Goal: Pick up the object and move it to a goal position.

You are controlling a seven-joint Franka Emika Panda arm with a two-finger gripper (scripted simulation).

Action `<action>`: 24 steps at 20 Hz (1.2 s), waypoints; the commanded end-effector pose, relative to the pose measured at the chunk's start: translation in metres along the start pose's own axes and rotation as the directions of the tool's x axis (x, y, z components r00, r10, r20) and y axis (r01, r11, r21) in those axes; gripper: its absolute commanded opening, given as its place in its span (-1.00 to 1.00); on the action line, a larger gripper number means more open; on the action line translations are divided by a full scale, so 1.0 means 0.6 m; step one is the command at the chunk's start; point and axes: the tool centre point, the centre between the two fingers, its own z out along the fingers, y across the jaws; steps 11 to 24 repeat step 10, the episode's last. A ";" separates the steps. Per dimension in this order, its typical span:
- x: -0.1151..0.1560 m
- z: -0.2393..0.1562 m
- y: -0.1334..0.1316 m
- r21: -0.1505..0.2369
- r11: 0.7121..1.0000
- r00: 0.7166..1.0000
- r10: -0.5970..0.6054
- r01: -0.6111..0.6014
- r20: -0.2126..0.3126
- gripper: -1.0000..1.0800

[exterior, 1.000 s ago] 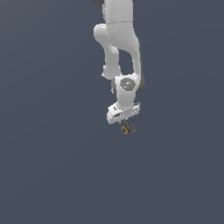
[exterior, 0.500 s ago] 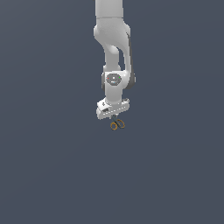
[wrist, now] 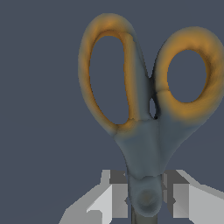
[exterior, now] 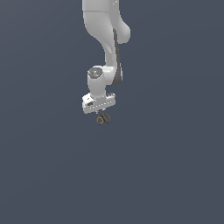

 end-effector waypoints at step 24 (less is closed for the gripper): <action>-0.038 -0.008 0.044 0.000 1.000 1.000 -0.001 0.001 0.000 -1.00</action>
